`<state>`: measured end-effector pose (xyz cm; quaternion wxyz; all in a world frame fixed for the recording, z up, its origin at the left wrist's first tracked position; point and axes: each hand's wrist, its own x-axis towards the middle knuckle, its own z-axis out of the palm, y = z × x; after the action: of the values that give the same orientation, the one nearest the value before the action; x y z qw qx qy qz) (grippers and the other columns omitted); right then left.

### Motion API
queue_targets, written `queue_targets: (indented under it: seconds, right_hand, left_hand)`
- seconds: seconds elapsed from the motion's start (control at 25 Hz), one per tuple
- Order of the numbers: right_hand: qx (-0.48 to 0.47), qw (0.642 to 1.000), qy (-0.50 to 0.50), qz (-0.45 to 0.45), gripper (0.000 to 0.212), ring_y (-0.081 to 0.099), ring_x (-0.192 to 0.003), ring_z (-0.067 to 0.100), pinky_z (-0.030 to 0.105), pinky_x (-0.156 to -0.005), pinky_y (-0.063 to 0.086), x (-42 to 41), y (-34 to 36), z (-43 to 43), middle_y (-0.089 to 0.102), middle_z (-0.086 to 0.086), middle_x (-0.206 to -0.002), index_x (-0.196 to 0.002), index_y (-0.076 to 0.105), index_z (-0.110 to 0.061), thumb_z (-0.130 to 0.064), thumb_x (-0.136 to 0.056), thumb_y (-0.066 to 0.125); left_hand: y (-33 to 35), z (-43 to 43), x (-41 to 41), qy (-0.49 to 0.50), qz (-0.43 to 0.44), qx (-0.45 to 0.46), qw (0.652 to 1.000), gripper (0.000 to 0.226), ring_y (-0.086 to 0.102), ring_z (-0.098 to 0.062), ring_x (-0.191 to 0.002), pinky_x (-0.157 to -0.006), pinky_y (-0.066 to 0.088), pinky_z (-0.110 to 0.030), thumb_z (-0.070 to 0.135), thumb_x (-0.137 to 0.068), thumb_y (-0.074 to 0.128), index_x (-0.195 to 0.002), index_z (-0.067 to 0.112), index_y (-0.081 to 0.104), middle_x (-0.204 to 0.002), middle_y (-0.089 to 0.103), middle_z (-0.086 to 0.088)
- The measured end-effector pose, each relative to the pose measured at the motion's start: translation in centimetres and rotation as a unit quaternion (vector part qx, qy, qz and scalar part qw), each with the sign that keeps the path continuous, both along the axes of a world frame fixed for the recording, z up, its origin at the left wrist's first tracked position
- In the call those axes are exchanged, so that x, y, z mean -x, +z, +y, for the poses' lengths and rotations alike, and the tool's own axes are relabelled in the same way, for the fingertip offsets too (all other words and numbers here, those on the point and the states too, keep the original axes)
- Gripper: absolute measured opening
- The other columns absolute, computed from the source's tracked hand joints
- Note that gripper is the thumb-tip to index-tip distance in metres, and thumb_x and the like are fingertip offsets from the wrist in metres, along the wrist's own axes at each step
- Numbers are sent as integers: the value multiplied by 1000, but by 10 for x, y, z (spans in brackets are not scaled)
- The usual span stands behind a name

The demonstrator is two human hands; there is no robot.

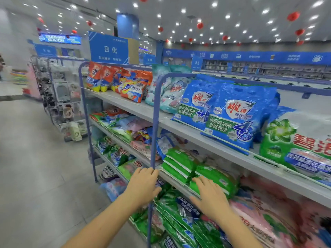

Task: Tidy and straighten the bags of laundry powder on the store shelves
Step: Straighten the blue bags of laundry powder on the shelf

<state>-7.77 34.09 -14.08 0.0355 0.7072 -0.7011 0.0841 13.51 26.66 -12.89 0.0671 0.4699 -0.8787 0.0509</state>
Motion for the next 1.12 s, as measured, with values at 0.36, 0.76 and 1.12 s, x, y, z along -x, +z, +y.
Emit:
queue_targets:
  seconds: [0.36,0.76,1.12]
  right_hand:
    - [-26,999,23,-41,64,34,-133,17,31,-108,32,-134,-9,-153,33,-4,-147,-146,19,-21,-48,-94,44]
    - [-54,996,20,-65,61,36,-131,24,37,-104,33,-189,-53,-368,33,5,-146,-144,21,-18,-45,-94,44]
    - [-60,961,-251,-97,71,26,-138,32,47,-113,26,-145,-87,-517,24,13,-151,-145,19,-21,-48,-89,51]
  left_hand:
    - [-12,-124,-138,64,37,-20,997,58,41,-21,-126,-107,29,-33,44,-94,42,-142,15,28,-137,42,-2]
    - [-42,-318,-189,102,12,-14,995,60,37,-22,-128,-108,28,-32,46,-95,41,-143,14,26,-141,38,-4]
    - [-57,-480,-145,13,21,-6,1000,58,36,-23,-130,-111,24,-35,42,-94,45,-141,12,30,-143,37,-7]
